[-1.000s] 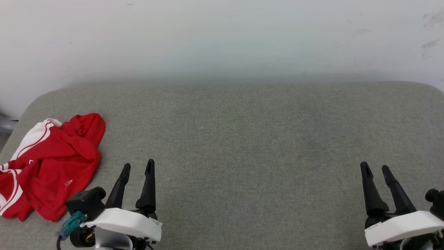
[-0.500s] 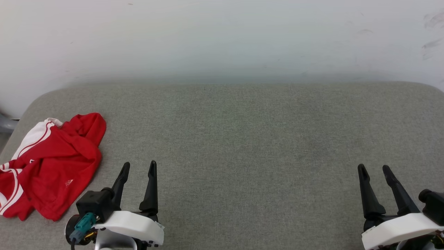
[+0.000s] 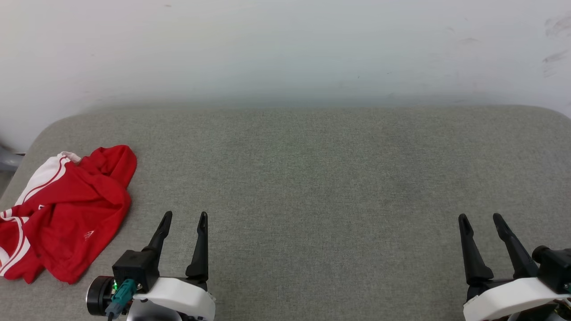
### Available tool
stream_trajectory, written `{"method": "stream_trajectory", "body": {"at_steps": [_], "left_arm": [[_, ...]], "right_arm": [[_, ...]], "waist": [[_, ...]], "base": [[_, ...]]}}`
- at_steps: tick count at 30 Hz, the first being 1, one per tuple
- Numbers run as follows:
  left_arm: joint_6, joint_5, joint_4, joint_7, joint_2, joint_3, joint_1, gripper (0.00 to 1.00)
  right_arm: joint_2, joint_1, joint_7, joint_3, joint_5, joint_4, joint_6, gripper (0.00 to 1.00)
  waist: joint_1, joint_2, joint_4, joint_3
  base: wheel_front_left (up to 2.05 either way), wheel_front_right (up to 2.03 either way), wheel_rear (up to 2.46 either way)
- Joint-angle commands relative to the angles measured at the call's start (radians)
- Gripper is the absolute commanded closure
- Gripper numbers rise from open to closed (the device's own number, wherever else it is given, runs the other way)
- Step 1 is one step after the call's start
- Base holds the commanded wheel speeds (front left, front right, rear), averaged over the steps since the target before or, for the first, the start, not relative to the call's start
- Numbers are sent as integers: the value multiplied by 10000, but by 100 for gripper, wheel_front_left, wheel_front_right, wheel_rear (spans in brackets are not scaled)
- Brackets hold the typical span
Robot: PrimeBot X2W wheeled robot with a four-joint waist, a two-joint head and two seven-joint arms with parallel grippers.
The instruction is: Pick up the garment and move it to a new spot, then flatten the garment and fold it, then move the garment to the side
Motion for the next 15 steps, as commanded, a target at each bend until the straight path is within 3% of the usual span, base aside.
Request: {"method": "stream_trajectory", "body": {"at_steps": [1,9,15], "left_arm": [[-4,153,-7,-87,-6,-16,58,0],[-285,319,97,-243,-230,196,105,0],[-637,473,202,-370,-445,478,103,0]], "right_arm": [[24,65,-60,-16,-209,-134,0,0],[88,173,-131,-55,-616,-258,-1,0],[132,289,-157,-8,-891,-402,-1,0]], "waist": [[0,0,4,-1],[0,0,117,-19],[0,0,564,-63]], "base": [[0,0,0],[0,0,0],[0,0,0]]}}
